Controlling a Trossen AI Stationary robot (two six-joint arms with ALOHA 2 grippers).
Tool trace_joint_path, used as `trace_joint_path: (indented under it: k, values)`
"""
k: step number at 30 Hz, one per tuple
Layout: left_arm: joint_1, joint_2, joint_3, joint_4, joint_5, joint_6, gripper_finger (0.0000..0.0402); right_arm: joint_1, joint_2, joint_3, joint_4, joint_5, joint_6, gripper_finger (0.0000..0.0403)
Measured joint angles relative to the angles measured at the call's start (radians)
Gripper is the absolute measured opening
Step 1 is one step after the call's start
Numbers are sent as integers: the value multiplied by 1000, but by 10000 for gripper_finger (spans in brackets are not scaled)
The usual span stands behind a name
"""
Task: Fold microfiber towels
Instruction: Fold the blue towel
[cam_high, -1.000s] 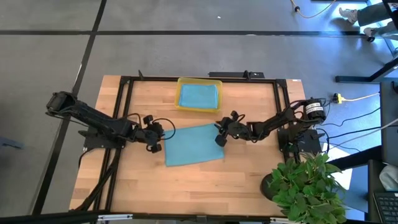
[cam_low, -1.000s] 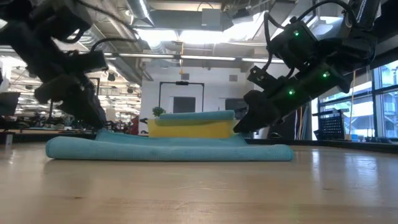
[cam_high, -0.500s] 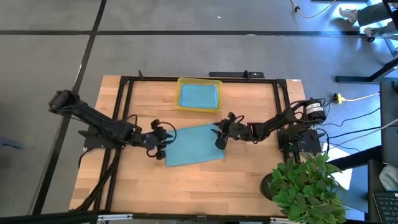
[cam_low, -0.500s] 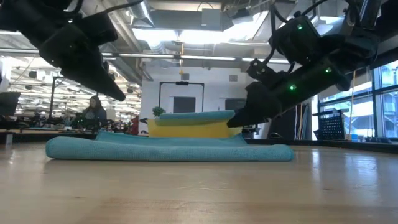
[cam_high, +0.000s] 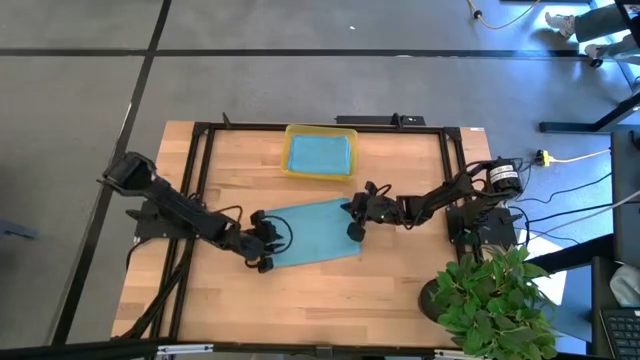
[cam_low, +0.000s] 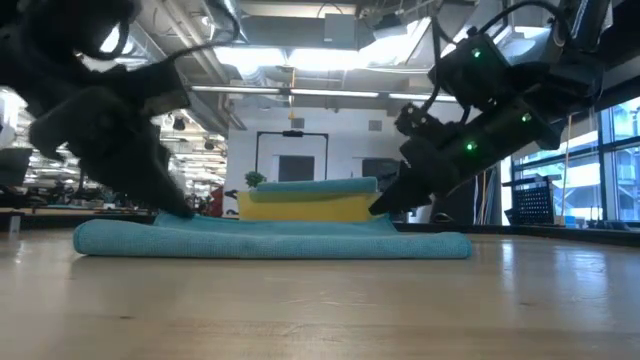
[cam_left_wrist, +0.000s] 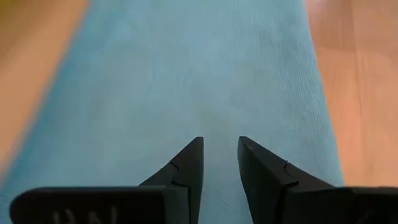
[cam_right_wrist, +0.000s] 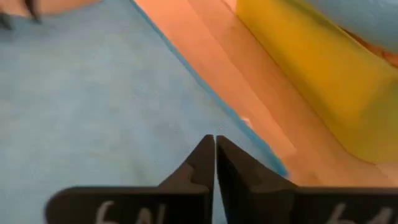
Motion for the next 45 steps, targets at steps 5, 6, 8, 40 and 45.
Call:
trace_joint_path:
  k: [5,6,8,40,45]
  values:
    - [-48,60,0,34,32,-101,91,-11,56,1,-2,25,2,6]
    - [-58,66,0,37,31,-108,91,-15,67,0,-4,24,7,8]
    - [-74,72,0,41,31,-125,91,-22,91,1,0,25,27,10]
    - [-173,48,65,-280,49,-266,91,36,98,3,-80,14,170,12]
    - [-170,46,64,-310,60,-230,91,107,73,1,-121,14,230,12]
